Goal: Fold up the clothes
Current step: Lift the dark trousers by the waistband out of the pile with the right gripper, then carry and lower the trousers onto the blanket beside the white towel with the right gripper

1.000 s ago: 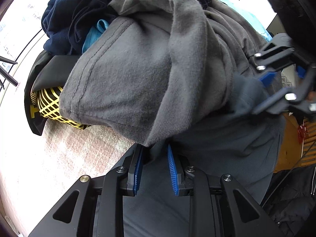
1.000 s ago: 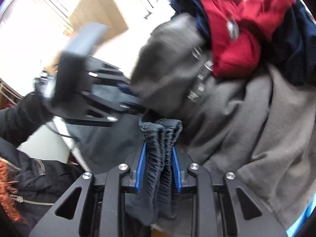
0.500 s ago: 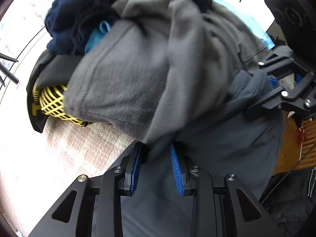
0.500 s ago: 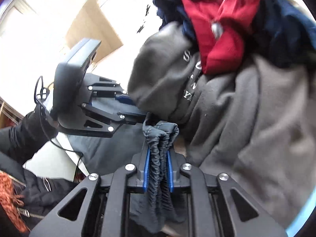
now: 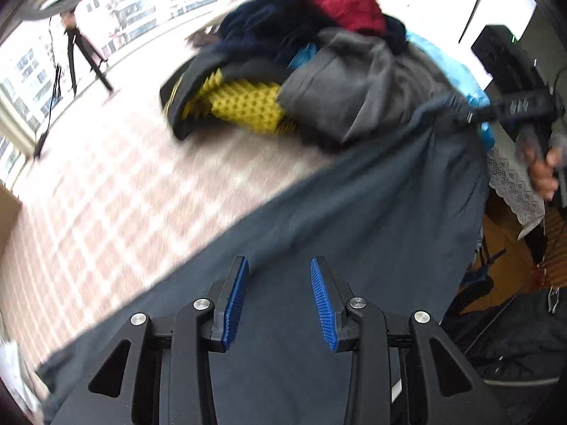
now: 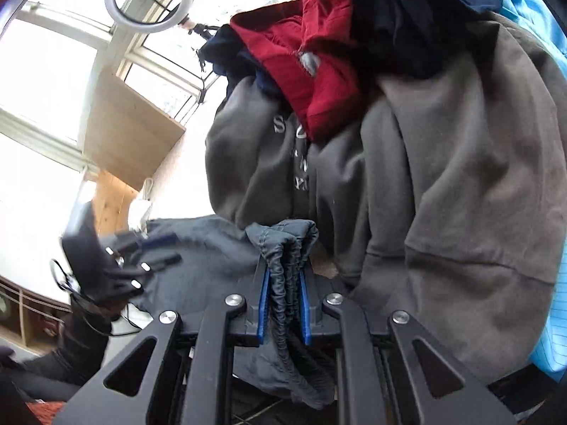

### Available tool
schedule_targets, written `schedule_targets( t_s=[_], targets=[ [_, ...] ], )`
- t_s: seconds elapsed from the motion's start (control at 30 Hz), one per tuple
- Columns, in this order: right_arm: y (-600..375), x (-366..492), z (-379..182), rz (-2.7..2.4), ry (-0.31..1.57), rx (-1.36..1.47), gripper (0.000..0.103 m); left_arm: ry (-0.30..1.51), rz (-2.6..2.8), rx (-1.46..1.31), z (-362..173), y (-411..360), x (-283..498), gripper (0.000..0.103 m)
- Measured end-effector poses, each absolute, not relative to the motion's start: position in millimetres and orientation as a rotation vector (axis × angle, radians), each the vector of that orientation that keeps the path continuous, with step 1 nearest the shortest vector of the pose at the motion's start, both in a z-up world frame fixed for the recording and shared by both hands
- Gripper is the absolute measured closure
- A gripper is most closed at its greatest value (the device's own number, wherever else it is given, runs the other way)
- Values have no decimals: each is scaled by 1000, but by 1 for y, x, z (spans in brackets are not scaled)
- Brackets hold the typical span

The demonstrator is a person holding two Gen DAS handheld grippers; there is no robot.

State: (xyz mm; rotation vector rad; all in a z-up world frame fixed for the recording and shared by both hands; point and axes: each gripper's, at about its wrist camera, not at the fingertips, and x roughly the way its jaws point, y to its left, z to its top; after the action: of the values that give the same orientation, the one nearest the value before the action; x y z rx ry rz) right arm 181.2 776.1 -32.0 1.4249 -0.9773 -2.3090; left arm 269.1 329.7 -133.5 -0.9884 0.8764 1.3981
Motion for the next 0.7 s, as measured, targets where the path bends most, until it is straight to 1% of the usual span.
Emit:
schedule_targets(
  t_s=[0.07, 0.1, 0.2, 0.23, 0.3, 0.4, 0.53, 0.63, 0.7],
  targets=[
    [775, 177, -28, -2249, -1051, 1432, 89, 890, 1410, -1035, -156, 325, 256, 68],
    [775, 177, -24, -2215, -1100, 1422, 89, 864, 1412, -1072, -164, 326, 249, 68],
    [771, 173, -11, -2111, -1243, 1377, 89, 698, 1429, -1119, -168, 326, 233, 69],
    [766, 171, -3, -2095, -1261, 1357, 89, 665, 1430, -1130, -164, 324, 229, 69],
    [749, 170, 21, -2113, -1222, 1338, 89, 642, 1445, -1101, -150, 311, 224, 69],
    [709, 164, 57, -2125, -1160, 1305, 89, 622, 1482, -1001, -121, 266, 209, 66],
    [635, 152, 101, -2105, -1077, 1239, 89, 619, 1583, -951, -93, 214, 182, 66],
    [549, 133, 125, -2090, -1005, 1206, 89, 598, 1685, -976, -91, 150, 142, 65],
    [502, 122, 127, -2067, -966, 1196, 89, 583, 1751, -1007, -97, 117, 118, 65]
  ],
)
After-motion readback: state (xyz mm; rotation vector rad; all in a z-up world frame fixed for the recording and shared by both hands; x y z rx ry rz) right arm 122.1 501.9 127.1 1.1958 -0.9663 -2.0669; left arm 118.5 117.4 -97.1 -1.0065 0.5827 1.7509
